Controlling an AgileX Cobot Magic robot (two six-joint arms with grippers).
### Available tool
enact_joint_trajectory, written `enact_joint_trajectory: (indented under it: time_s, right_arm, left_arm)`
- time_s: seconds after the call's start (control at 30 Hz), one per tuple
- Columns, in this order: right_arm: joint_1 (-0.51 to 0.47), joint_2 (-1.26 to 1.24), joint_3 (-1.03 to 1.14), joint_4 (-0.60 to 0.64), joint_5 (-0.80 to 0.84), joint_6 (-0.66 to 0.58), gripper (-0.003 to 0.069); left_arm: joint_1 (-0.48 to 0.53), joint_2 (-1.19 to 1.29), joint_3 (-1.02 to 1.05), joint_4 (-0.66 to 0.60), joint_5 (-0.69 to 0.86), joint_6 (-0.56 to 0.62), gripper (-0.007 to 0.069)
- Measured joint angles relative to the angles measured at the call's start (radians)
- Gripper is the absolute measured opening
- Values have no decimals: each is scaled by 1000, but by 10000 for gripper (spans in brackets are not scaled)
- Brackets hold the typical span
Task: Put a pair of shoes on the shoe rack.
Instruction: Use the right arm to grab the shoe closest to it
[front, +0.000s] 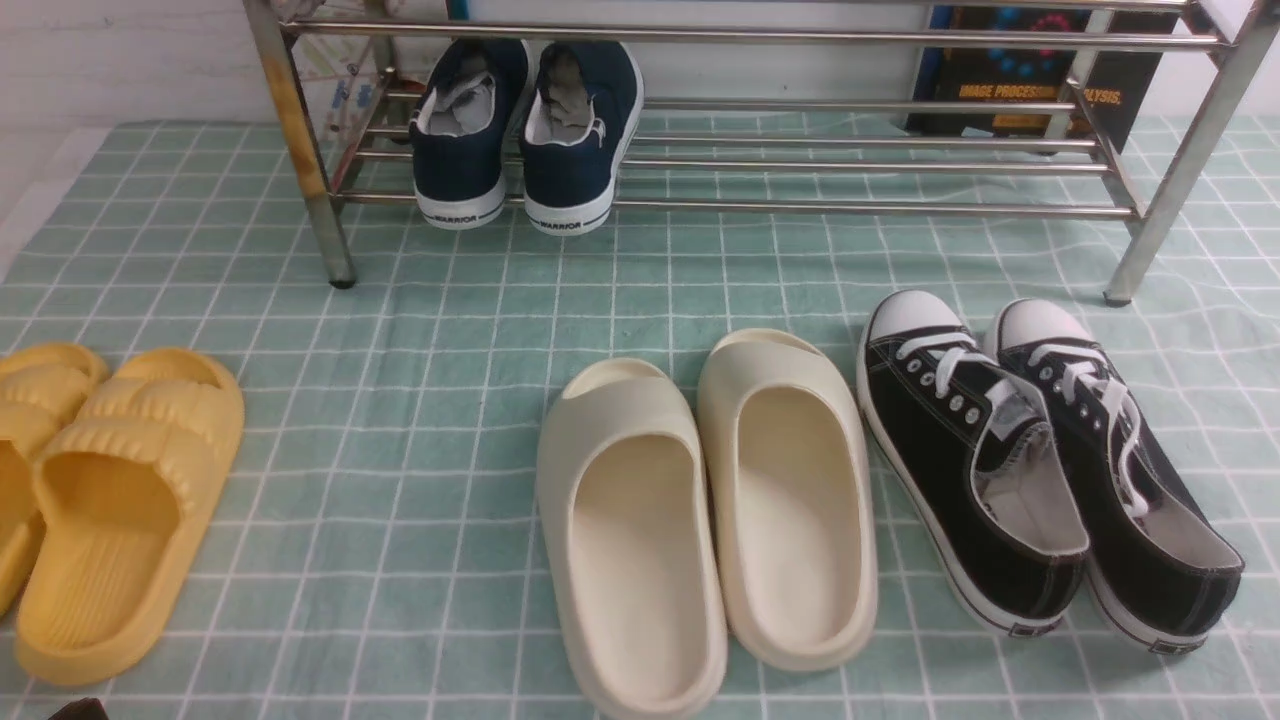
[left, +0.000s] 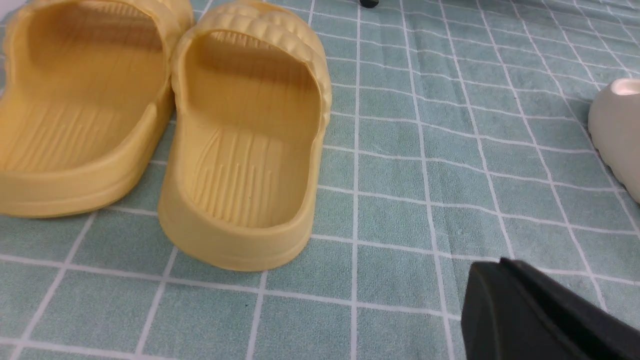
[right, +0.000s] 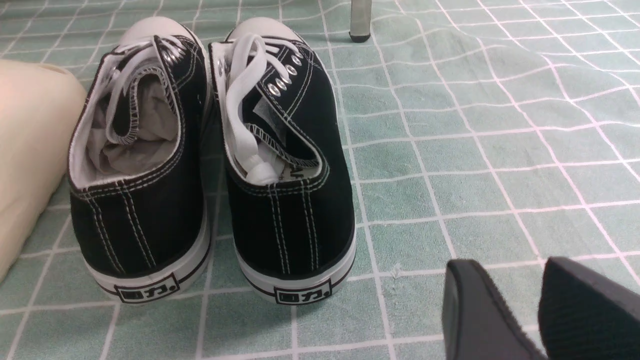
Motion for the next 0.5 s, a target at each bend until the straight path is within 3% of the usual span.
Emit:
enact_joint_trajectory:
  time_s: [0.5]
  right_arm:
    - [0,0,0,1,0,0,239]
  left_arm:
    - [0,0,0,0,0,0,8]
